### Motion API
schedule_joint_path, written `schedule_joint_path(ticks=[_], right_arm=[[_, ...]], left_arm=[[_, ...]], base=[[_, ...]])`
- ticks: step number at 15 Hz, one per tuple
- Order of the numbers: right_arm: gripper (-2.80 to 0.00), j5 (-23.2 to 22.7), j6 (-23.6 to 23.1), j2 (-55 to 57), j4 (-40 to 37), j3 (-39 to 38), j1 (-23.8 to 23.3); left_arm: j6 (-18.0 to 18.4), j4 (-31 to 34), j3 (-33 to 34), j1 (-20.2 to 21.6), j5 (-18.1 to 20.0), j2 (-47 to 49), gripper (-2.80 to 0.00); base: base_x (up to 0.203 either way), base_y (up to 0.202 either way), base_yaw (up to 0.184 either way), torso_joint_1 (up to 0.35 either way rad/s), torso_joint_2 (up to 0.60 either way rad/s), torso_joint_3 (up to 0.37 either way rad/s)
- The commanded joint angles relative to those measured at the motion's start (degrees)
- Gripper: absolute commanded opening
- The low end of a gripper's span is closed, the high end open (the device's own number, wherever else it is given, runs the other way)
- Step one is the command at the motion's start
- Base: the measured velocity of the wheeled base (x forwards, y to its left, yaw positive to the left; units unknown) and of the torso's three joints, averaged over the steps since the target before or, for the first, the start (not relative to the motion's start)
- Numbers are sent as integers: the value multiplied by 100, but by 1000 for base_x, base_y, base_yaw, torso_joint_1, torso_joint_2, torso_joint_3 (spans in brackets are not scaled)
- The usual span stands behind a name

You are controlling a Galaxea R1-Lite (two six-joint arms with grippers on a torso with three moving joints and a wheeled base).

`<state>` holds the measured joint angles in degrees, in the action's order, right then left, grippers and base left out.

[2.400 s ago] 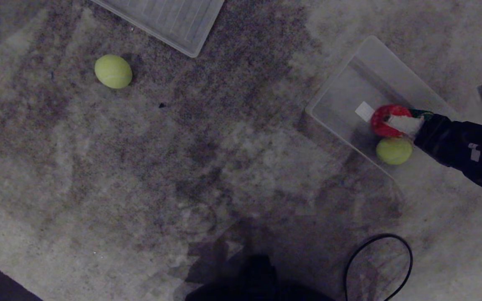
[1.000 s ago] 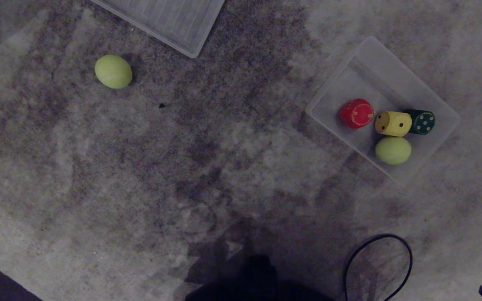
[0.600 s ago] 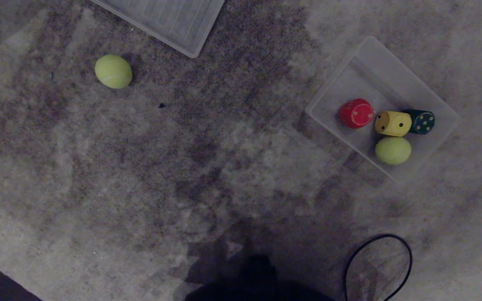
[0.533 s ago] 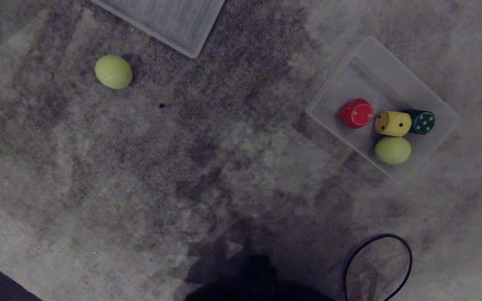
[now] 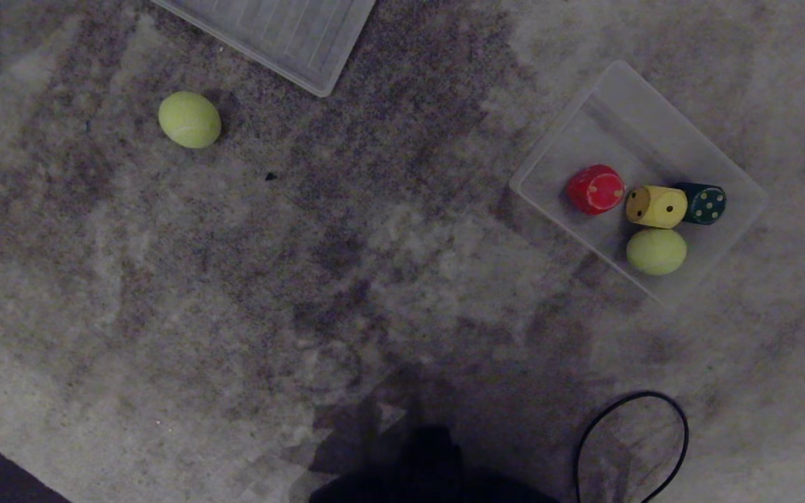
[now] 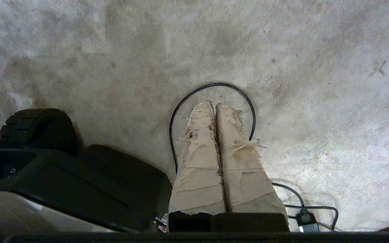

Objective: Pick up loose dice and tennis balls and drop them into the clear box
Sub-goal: Pick up the ball on the floor

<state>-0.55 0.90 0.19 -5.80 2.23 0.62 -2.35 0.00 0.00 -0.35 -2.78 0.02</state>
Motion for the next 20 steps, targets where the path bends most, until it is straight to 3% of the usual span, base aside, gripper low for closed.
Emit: schedule_joint_path(ticks=[1, 13, 20], right_arm=[[-280, 1, 15, -19, -9, -3, 8], [-280, 2, 15, -19, -17, 5, 8], [-280, 2, 15, -19, -17, 5, 8]], left_arm=[[-2, 0, 9, 0, -3, 6, -280], [-90, 0, 9, 0, -21, 6, -280], [-82, 0, 9, 0, -21, 6, -280]], base=[[0, 0, 0, 0, 0, 0], [0, 0, 5, 1, 0, 0], [1, -8, 159, 0, 3, 2]])
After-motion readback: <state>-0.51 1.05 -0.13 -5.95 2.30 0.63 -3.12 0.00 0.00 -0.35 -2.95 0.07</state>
